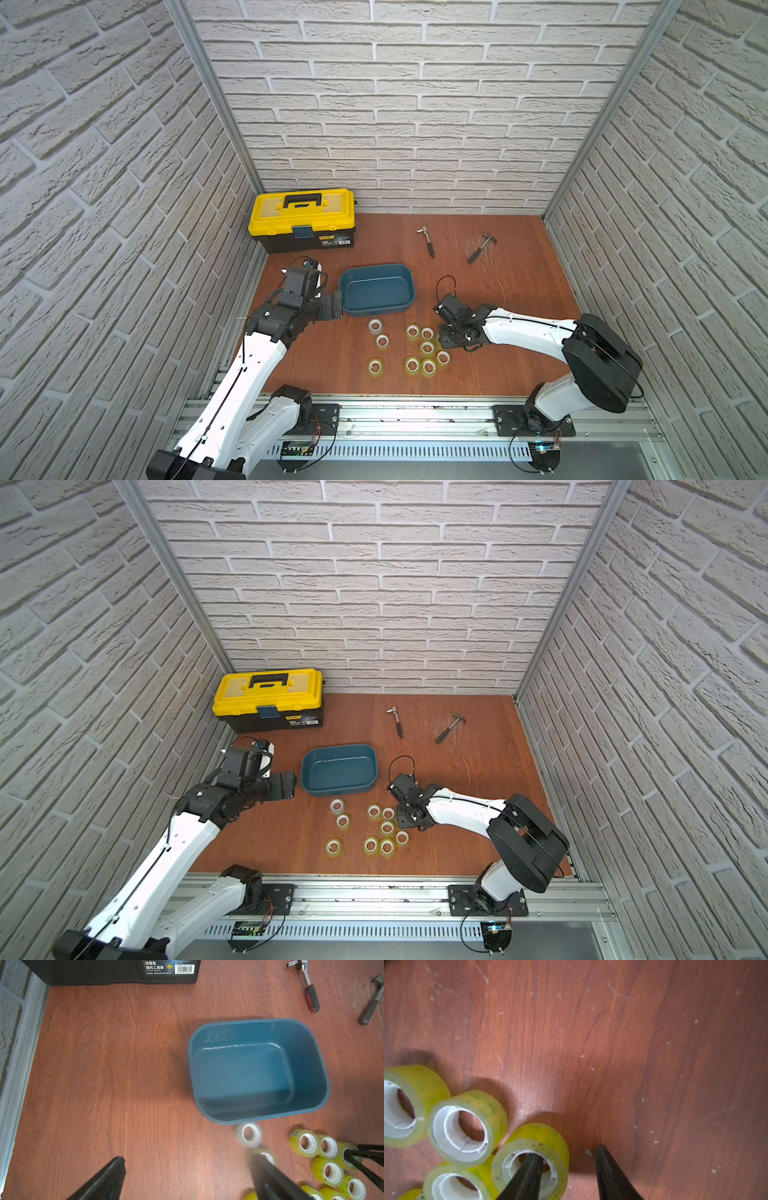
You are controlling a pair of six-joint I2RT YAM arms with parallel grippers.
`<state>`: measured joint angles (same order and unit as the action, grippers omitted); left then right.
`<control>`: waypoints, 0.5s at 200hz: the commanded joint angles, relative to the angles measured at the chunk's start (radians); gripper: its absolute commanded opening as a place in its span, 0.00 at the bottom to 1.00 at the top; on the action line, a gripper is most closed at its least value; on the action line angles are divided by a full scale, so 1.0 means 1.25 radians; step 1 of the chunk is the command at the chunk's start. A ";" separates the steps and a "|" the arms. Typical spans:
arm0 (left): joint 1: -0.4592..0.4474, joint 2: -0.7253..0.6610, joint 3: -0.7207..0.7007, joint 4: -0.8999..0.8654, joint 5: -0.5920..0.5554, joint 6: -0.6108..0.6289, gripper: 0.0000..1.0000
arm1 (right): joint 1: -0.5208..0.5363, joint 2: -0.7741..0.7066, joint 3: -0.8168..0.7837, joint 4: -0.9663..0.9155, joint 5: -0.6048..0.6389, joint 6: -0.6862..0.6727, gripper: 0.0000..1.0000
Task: Put the transparent tape into the storage box
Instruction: Pick up the tape at the center of the board.
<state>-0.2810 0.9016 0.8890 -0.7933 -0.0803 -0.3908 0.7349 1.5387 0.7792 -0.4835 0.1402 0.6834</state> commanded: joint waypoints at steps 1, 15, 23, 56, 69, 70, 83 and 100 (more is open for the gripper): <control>-0.001 -0.008 0.008 0.013 0.002 0.014 0.98 | 0.009 0.024 0.000 0.009 0.017 0.016 0.36; 0.000 -0.008 0.008 0.012 -0.001 0.014 0.98 | 0.008 0.020 -0.002 0.004 0.020 0.018 0.26; 0.000 -0.008 0.009 0.012 -0.004 0.014 0.98 | 0.010 0.014 -0.002 -0.001 0.024 0.018 0.19; 0.000 0.001 0.007 0.011 -0.010 0.014 0.98 | 0.010 -0.041 0.003 -0.041 0.049 0.004 0.03; 0.000 0.009 0.008 0.010 -0.009 0.014 0.98 | 0.010 -0.072 0.004 -0.057 0.053 -0.004 0.03; 0.000 0.010 0.008 0.009 -0.009 0.013 0.98 | 0.010 -0.076 0.005 -0.058 0.053 -0.005 0.03; 0.000 0.021 0.010 0.006 -0.006 0.014 0.98 | 0.010 -0.109 0.010 -0.075 0.059 -0.017 0.02; -0.002 0.030 0.015 0.002 -0.003 0.013 0.98 | 0.010 -0.158 0.028 -0.103 0.068 -0.037 0.03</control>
<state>-0.2810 0.9237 0.8890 -0.7937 -0.0849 -0.3851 0.7387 1.4326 0.7818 -0.5503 0.1886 0.6758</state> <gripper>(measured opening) 0.983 0.158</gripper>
